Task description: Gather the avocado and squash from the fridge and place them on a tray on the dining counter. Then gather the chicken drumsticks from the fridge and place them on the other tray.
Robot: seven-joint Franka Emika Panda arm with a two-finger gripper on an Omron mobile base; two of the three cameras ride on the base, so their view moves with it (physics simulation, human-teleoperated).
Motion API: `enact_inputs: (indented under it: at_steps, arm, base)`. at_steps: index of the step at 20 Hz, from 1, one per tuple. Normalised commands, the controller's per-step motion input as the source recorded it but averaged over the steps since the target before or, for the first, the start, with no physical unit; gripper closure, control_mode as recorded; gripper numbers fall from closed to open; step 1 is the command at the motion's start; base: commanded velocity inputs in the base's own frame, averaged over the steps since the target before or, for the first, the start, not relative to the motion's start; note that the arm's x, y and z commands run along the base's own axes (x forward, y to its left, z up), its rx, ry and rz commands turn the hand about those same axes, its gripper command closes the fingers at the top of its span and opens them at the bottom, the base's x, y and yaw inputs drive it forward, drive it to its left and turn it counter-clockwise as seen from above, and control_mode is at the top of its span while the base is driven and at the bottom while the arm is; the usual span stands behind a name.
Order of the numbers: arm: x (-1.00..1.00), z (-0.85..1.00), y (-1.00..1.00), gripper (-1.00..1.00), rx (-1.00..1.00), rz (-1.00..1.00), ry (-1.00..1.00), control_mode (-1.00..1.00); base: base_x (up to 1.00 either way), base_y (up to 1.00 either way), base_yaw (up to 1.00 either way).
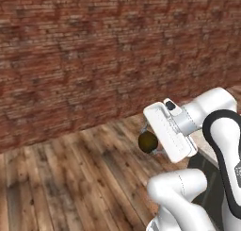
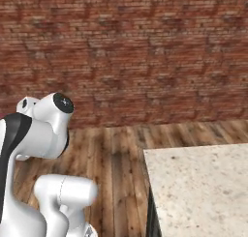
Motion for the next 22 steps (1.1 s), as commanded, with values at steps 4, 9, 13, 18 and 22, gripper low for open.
enact_inputs:
  at_steps: [4,9,13,18,22]
  arm:
    - [0.00,0.00,0.00,1.00,0.00,0.00,0.00,1.00]
    - [0.00,0.00,0.00,1.00,0.00,0.00,0.00,1.00]
    - [0.00,0.00,0.00,1.00,0.00,0.00,0.00,1.00]
    - [0.00,0.00,0.00,1.00,0.00,0.00,0.00,1.00]
    - [0.00,0.00,0.00,1.00,0.00,0.00,0.00,1.00]
  base:
    - [0.63,0.37,-0.55]
    - [0.54,0.34,-0.56]
    - [0.48,0.37,-0.58]
    - [0.45,0.35,-0.60]
    - [0.44,0.35,-0.60]
